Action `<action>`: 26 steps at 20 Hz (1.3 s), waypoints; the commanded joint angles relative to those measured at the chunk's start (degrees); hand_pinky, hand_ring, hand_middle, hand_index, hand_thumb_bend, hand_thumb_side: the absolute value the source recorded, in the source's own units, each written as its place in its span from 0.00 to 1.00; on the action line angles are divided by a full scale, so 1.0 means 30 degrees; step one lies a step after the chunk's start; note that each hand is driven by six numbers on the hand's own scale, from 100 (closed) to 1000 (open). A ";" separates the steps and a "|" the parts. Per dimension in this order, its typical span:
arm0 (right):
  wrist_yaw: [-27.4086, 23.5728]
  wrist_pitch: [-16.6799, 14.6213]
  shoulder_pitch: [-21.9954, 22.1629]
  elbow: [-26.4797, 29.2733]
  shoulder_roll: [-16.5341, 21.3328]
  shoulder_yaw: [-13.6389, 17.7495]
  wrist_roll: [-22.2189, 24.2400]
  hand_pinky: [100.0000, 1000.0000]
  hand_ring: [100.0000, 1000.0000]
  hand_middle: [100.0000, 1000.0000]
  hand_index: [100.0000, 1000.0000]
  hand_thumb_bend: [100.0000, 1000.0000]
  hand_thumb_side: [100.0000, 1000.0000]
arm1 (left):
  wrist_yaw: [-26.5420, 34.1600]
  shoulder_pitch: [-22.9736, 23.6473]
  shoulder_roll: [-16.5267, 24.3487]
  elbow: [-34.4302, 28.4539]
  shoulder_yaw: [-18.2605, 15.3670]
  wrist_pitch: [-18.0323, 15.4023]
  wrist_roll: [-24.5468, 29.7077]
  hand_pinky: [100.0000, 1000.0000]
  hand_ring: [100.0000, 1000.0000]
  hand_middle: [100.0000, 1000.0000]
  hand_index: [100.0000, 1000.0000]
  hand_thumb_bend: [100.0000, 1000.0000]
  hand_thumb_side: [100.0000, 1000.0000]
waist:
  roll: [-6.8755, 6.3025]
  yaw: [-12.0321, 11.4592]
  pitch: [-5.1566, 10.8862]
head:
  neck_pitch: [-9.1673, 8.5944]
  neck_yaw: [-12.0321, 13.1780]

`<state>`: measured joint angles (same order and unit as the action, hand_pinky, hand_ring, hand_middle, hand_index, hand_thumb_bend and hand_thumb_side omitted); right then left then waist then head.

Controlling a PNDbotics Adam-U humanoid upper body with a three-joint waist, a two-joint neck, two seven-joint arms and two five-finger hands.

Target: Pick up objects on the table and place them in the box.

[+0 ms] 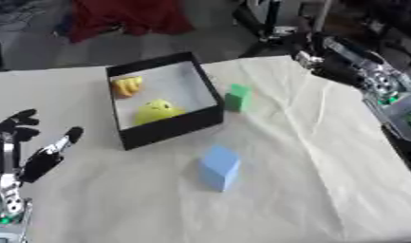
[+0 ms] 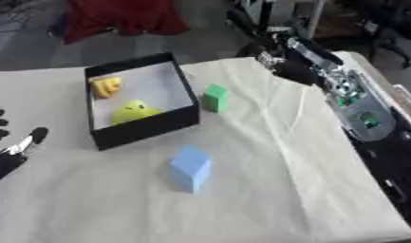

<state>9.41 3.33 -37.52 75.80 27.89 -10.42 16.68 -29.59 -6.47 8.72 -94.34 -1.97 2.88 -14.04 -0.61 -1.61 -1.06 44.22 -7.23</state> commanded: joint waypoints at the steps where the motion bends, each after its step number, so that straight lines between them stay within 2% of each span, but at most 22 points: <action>1: 0.1016 0.0761 -0.1458 -0.1378 -0.0401 0.0106 0.0103 0.84 0.92 0.87 0.90 0.00 0.72 | 0.1015 0.0083 0.0266 -0.1742 0.0125 0.0644 0.0083 0.63 0.55 0.57 0.78 0.84 0.62 | -0.0242 0.0026 0.0106 | -0.0035 -0.0052; 3: 0.1654 0.0738 -0.2481 -0.2415 -0.0710 0.0129 0.0214 0.84 0.92 0.87 0.90 0.00 0.72 | 0.1653 0.0144 0.0383 -0.2212 0.0080 0.0990 0.0170 0.63 0.55 0.57 0.78 0.84 0.62 | -0.0257 0.0108 0.0044 | -0.0035 0.0034; 5: 0.2297 0.0929 -0.2985 -0.3459 -0.1132 0.0457 -0.0068 0.84 0.93 0.89 0.91 0.00 0.72 | 0.2296 0.0117 0.0428 -0.2429 -0.0078 0.1171 0.0117 0.63 0.55 0.57 0.78 0.82 0.63 | -0.0275 0.0003 0.0023 | -0.0035 -0.0059; 8: 0.3215 0.0643 -0.3383 -0.4952 -0.1658 0.0659 -0.0874 0.84 0.93 0.89 0.92 0.00 0.74 | 0.3214 0.0107 0.0538 -0.2497 -0.0172 0.1184 0.0067 0.63 0.55 0.57 0.78 0.78 0.64 | -0.0300 -0.0059 0.0019 | -0.0035 -0.0066; 19: 0.5650 -0.2707 -0.4377 -1.0602 -0.2576 0.1128 -0.2078 0.84 0.93 0.89 0.93 0.00 0.75 | 0.6668 0.0105 0.1090 -0.2461 -0.0468 0.0614 -0.0021 0.63 0.55 0.57 0.78 0.77 0.65 | -0.0382 -0.0164 0.0075 | -0.0035 -0.0152; 26: 0.6782 -0.4959 -0.4680 -1.3319 -0.2912 0.1334 -0.2495 0.84 0.92 0.86 0.93 0.00 0.79 | 0.7262 0.0093 0.1167 -0.2428 -0.0542 0.0448 -0.0006 0.63 0.55 0.57 0.78 0.77 0.65 | -0.0387 -0.0175 0.0070 | -0.0035 -0.0136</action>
<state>28.95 -10.30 -49.96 36.38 18.55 -6.91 9.33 -8.18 -5.65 11.04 -100.66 -3.12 4.50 -14.11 -0.98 -2.10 -1.06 44.22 -7.64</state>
